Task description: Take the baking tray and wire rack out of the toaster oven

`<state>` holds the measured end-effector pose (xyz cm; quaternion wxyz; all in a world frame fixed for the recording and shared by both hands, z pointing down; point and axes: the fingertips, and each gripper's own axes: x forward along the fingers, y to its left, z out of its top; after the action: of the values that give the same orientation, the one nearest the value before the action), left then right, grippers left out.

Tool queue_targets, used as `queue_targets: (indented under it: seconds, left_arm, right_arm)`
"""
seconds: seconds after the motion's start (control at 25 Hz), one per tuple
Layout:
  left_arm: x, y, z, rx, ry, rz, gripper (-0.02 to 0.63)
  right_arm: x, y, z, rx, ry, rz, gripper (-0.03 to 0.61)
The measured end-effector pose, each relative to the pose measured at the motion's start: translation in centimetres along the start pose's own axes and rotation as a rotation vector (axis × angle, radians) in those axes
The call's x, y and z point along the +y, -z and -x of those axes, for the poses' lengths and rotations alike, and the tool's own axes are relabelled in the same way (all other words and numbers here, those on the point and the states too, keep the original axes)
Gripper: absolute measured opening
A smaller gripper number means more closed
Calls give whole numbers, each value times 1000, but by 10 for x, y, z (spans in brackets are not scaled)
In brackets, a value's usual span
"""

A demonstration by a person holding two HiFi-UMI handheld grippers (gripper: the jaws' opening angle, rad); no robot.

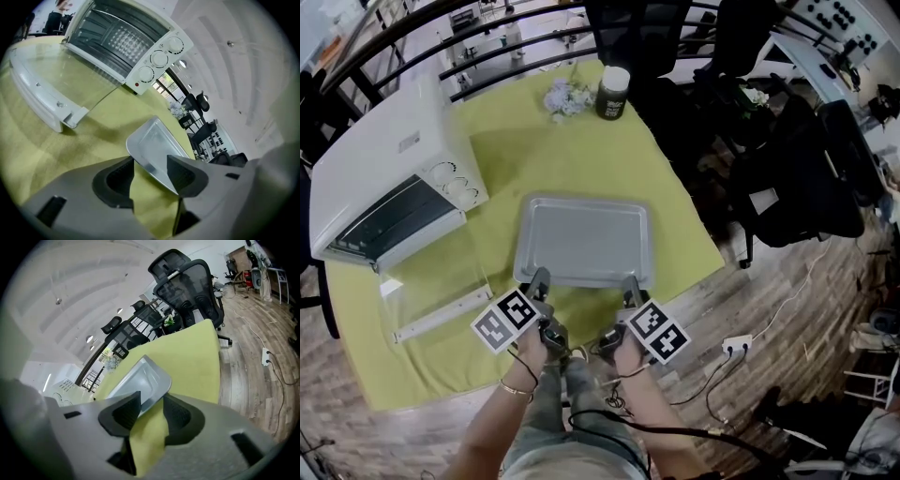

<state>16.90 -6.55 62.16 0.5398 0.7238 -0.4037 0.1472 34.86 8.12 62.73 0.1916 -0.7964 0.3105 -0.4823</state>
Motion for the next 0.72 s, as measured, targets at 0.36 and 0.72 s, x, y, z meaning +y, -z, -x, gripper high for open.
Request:
queue_targets:
  seconds: [0.36, 0.72]
  left_arm:
    - [16, 31, 2, 84, -33, 65, 227]
    - [12, 20, 30, 37, -17, 51, 225]
  right_arm:
    - [-9, -13, 12, -25, 98, 209, 345]
    - [-2, -6, 25, -28, 82, 189, 333]
